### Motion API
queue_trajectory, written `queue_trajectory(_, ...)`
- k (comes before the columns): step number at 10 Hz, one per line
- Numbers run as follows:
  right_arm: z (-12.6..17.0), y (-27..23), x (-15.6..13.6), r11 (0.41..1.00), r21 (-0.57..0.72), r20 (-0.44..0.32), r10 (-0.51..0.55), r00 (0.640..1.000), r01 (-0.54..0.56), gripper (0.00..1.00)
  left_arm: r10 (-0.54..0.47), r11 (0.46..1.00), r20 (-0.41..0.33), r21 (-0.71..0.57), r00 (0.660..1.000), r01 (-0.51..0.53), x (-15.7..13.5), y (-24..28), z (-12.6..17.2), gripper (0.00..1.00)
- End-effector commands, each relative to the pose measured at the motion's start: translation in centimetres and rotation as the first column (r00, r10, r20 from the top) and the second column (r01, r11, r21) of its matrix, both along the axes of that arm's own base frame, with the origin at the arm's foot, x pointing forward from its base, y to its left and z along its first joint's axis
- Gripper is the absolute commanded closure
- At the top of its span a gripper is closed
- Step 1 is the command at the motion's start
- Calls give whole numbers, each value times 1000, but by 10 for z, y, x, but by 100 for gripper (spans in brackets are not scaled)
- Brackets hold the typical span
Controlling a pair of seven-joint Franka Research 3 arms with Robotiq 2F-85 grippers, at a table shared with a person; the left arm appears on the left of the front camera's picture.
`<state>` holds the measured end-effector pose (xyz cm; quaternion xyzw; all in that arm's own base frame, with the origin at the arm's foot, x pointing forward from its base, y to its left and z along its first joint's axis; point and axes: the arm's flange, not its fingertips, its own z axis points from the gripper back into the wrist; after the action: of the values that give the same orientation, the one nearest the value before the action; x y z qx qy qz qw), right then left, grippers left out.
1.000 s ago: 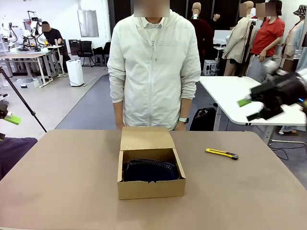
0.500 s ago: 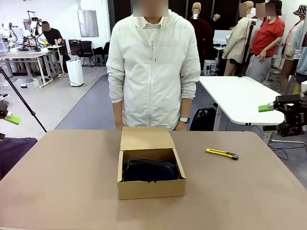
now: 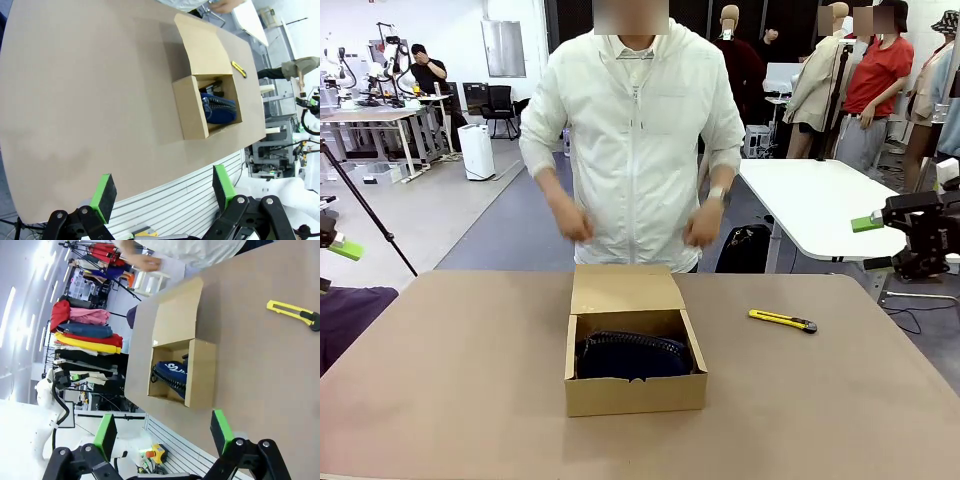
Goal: Pack the items into the box.
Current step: Close the Mailer Box.
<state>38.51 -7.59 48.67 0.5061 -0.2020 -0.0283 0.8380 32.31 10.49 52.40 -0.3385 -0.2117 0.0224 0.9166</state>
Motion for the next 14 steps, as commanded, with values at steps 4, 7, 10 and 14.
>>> queue_trajectory(4, 3, -4, 0, 1000, 2, -13, 10, 1000, -10, 0, -5, 1000, -9, 0, 1000, 5, -1, 1, 0, 0)
queue_trajectory(7, 3, -4, 0, 1000, 2, -13, 10, 1000, -10, 0, -5, 1000, -9, 0, 1000, 5, -1, 1, 0, 0)
queue_trajectory(10, 3, -4, 0, 1000, 2, -13, 10, 1000, -10, 0, -5, 1000, -9, 0, 1000, 5, -1, 1, 0, 0)
queue_trajectory(14, 6, 26, 27, 995, -79, -49, 52, 997, -55, 0, -46, 999, -8, 7, 999, 46, 37, -27, 2, 0)
